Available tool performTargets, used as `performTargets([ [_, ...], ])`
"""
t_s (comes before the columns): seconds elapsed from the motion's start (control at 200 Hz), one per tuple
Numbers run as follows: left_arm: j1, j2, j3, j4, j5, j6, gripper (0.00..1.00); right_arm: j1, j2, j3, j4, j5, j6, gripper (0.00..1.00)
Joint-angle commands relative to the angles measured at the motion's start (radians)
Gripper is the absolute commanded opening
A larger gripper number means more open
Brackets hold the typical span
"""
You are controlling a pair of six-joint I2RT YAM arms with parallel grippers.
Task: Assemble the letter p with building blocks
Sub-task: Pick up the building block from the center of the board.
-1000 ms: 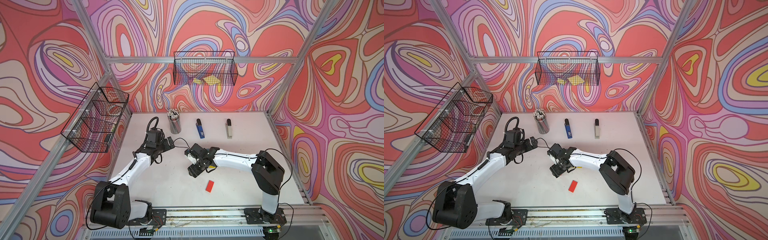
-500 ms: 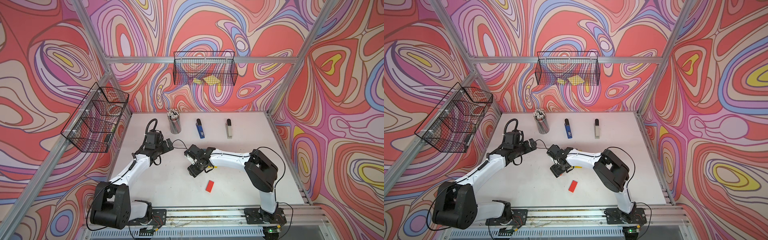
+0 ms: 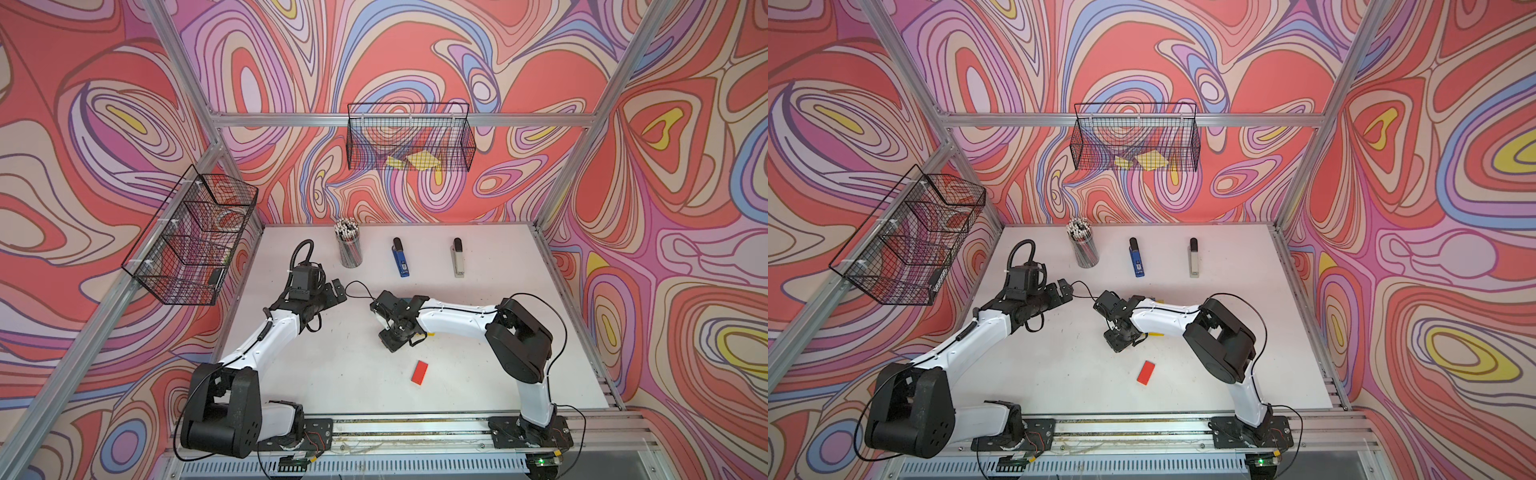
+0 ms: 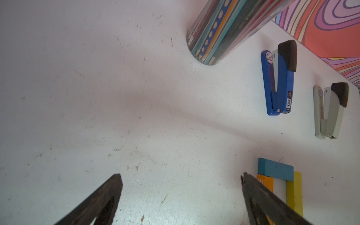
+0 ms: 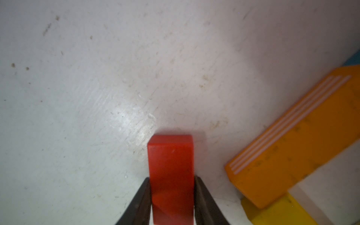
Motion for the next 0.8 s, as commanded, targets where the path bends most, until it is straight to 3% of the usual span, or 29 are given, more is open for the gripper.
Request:
performTargets([
  [0.0,0.006,-0.009,-0.01,0.016,0.011,0.001,0.99,0.014,0.013,0.011,-0.017,0.024,0.015,0.3],
  [0.19,0.006,-0.029,-0.034,0.042,0.029,-0.003,0.99,0.028,-0.006,0.033,-0.042,0.036,0.07,0.17],
  [0.371,0.006,-0.032,-0.044,0.064,0.066,0.005,0.99,0.036,-0.055,0.029,-0.066,0.052,0.183,0.15],
  [0.586,0.006,-0.034,-0.053,0.108,0.144,-0.003,0.99,0.049,-0.074,0.026,-0.158,0.067,0.428,0.05],
  [0.796,0.007,-0.035,-0.016,0.069,0.193,0.009,0.99,0.068,-0.075,0.062,-0.22,0.049,0.601,0.06],
])
